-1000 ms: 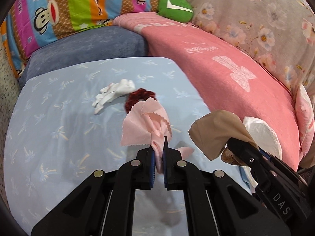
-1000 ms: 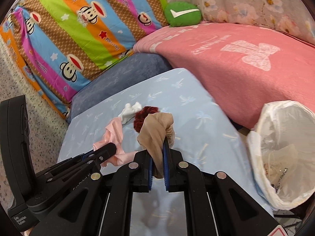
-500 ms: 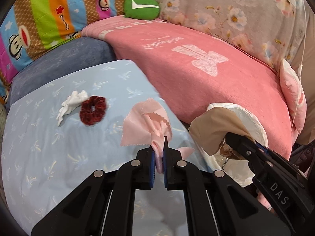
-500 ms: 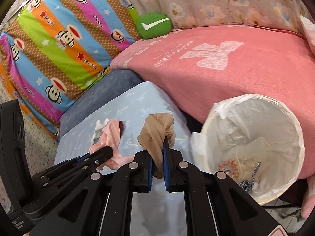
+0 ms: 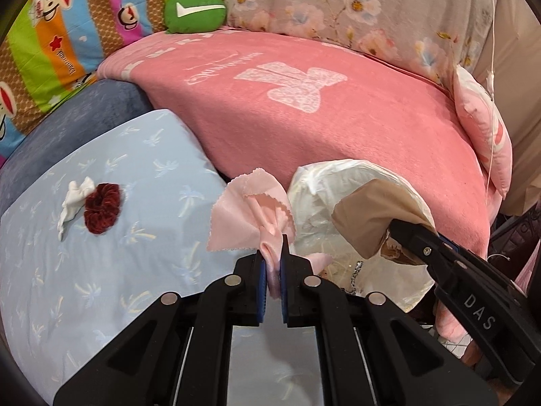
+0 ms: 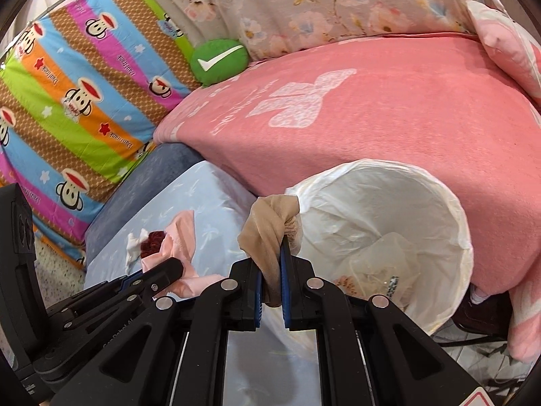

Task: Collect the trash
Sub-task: 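Carry the pink cloth with the left and beige stocking with the right over the bin, then open the left gripper to drop the pink cloth while the right drops the stocking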

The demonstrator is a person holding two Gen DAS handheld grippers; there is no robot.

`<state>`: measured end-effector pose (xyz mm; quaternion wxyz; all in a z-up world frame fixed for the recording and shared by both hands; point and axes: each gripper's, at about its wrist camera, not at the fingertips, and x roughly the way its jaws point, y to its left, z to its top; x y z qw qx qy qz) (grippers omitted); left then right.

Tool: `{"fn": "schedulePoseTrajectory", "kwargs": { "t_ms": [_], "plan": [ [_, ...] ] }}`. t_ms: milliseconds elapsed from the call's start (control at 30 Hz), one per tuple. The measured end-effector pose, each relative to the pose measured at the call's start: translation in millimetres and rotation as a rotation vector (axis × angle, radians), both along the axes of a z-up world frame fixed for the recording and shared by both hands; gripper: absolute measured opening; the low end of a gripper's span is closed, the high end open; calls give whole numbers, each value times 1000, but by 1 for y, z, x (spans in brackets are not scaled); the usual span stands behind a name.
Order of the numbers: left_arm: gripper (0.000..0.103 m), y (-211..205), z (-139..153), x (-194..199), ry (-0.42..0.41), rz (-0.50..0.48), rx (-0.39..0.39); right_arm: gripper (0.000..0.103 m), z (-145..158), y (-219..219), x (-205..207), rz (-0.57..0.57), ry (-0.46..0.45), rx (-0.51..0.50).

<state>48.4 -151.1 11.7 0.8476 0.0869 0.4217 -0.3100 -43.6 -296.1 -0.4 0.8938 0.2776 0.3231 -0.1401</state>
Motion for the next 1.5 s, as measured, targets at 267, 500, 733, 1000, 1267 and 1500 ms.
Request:
{"fn": "schedulePoseTrajectory", "kwargs": {
  "t_ms": [267,500,733,1000,1267,1500],
  "plan": [
    [7,-32,0,-9,4,-59,9,8,-6,-22,-15,-51,13,13],
    [7,-50,-1,-13,12,-98,14,9,-11,-36,-23,-76,22,20],
    [7,-60,-5,-14,27,-119,24,14,-14,-43,-29,-100,26,30],
    [56,-58,-3,-13,11,-99,5,14,-17,-45,-32,-117,30,33],
    [60,-50,-3,-7,9,-55,-2,14,-18,-44,-32,-120,36,37],
    [60,-40,-5,-3,24,-31,-6,21,-20,-40,-29,-110,42,35]
  ]
}}
